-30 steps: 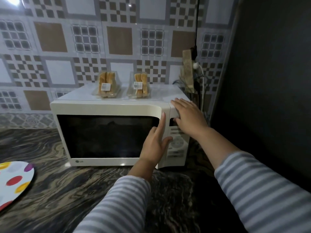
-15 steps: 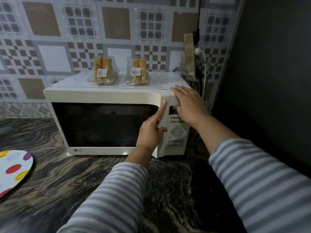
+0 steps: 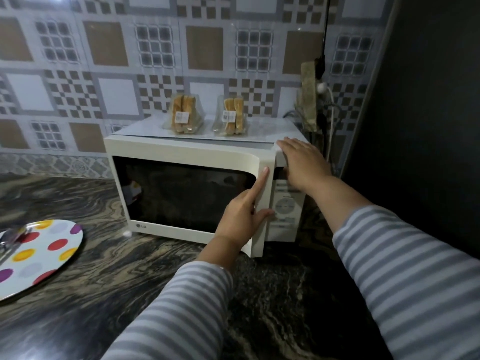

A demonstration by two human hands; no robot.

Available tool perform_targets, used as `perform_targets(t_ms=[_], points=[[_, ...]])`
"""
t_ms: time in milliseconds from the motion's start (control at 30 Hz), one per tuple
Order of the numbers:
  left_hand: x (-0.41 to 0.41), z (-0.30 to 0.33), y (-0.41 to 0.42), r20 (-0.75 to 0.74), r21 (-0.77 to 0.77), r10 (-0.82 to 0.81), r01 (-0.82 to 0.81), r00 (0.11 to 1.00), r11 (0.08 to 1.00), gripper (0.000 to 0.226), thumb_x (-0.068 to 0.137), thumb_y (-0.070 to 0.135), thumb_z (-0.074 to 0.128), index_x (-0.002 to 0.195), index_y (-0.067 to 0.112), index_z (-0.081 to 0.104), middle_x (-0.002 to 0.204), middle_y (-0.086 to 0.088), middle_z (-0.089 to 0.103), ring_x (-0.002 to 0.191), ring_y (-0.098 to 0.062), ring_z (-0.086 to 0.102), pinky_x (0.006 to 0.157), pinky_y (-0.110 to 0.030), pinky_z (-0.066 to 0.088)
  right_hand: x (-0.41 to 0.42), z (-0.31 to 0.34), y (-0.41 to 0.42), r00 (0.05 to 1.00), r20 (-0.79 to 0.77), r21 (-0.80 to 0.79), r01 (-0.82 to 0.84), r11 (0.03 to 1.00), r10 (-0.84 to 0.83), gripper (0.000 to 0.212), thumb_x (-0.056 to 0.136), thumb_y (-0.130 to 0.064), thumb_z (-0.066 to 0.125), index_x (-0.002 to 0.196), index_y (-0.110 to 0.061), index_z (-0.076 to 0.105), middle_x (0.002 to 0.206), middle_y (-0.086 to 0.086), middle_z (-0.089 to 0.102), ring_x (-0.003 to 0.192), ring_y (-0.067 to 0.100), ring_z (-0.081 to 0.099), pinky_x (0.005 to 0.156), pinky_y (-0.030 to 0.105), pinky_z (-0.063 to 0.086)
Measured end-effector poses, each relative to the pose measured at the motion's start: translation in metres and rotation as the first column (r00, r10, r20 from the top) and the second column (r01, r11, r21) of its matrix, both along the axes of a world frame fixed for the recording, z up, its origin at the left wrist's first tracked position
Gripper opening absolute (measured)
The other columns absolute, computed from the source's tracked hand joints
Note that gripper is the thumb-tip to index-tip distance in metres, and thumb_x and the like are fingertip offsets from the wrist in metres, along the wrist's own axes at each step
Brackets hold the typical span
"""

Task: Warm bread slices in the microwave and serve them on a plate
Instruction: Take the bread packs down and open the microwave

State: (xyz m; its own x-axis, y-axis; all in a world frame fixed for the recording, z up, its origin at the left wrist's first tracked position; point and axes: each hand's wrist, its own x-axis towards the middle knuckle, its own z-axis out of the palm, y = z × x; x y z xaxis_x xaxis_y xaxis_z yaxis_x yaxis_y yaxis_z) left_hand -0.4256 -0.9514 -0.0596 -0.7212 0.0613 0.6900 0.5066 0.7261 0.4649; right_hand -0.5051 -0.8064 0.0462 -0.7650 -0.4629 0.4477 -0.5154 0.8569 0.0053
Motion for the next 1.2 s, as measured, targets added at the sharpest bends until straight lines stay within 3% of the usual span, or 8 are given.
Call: perform_targets(t_ms=[67,167,233,300,367,467,1033,1200], points=[[0.01,0.004,-0.004,-0.039,-0.056,0.092,-0.094,0.995,0.994,0.074,0.095,0.038,0.053,0.149,0.046,0.002,0.09,0.002,0.052,0.071,-0.013,0.051,0.063,-0.035,0.05,0.001,0.008,0.001,0.993,0.12,-0.021,-0.012,1.0,0.014,0.064,0.094,-0.01,0.05,0.151,-0.016,0.022,0.159,0.006,0.02,0.145,0.021,0.02,0.118,0.033,0.016],[0.022,0.027,-0.016,-0.19,-0.028,0.388,-0.4,0.902,0.916,0.055,0.097,0.041,0.04,0.149,0.037,0.024,0.104,-0.001,0.05,0.087,-0.018,0.051,0.063,-0.033,0.045,0.015,0.022,-0.003,0.983,0.18,-0.237,-0.001,0.971,0.044,0.047,0.1,-0.02,0.037,0.147,-0.017,0.036,0.152,0.008,0.036,0.137,0.027,0.035,0.113,0.037,0.029],[0.02,0.05,-0.023,-0.273,0.021,0.517,-0.533,0.811,0.846,0.048,0.098,0.038,0.038,0.144,0.026,0.038,0.116,-0.007,0.051,0.099,-0.024,0.053,0.076,-0.037,0.046,0.03,0.029,-0.01,0.991,0.119,-0.293,-0.02,0.956,0.057,0.044,0.101,-0.028,0.035,0.144,-0.016,0.041,0.148,0.007,0.042,0.134,0.026,0.039,0.111,0.039,0.031],[0.014,0.074,-0.029,-0.19,-0.047,0.583,-0.601,0.79,0.798,0.049,0.1,0.042,0.03,0.147,0.025,0.034,0.139,-0.008,0.045,0.126,-0.026,0.044,0.102,-0.043,0.037,0.045,0.031,-0.02,0.992,0.092,-0.262,-0.059,0.963,0.085,0.047,0.102,-0.035,0.034,0.145,-0.016,0.039,0.151,0.004,0.038,0.138,0.022,0.035,0.114,0.041,0.026],[0.011,0.087,-0.036,-0.003,-0.198,0.602,-0.59,0.799,0.783,0.055,0.1,0.051,0.017,0.151,0.029,0.022,0.157,0.0,0.025,0.147,-0.019,0.016,0.119,-0.044,0.012,0.057,0.027,-0.03,0.985,0.132,-0.174,-0.085,0.981,0.109,0.053,0.102,-0.04,0.03,0.15,-0.017,0.029,0.157,0.001,0.026,0.145,0.017,0.021,0.119,0.043,0.014],[0.015,0.09,-0.048,0.2,-0.355,0.609,-0.522,0.768,0.775,0.062,0.096,0.059,0.007,0.152,0.032,0.014,0.162,0.009,0.007,0.148,-0.011,-0.005,0.119,-0.05,-0.002,0.069,0.015,-0.037,0.982,0.165,-0.051,-0.088,0.995,0.096,0.056,0.102,-0.042,0.026,0.152,-0.017,0.019,0.161,-0.001,0.013,0.148,0.012,0.006,0.119,0.043,0.003],[0.105,0.098,-0.09,0.254,-0.528,0.512,-0.326,0.82,0.784,0.056,0.098,0.057,0.007,0.152,0.04,0.006,0.161,0.013,-0.002,0.148,-0.011,-0.007,0.115,-0.059,-0.002,0.196,0.006,-0.074,0.985,0.137,-0.033,0.111,0.993,-0.106,0.051,0.105,-0.031,0.022,0.152,-0.014,0.017,0.161,0.001,0.012,0.148,0.013,0.006,0.12,0.043,0.003],[0.151,0.103,-0.119,0.278,-0.577,0.471,-0.246,0.837,0.778,0.055,0.099,0.053,0.01,0.152,0.039,0.004,0.161,0.011,-0.005,0.149,-0.014,-0.005,0.116,-0.06,-0.001,0.253,0.01,-0.1,0.986,0.132,-0.105,0.118,0.987,-0.104,0.047,0.105,-0.029,0.018,0.149,-0.018,0.029,0.157,0.0,0.027,0.146,0.012,0.017,0.12,0.041,0.005]])
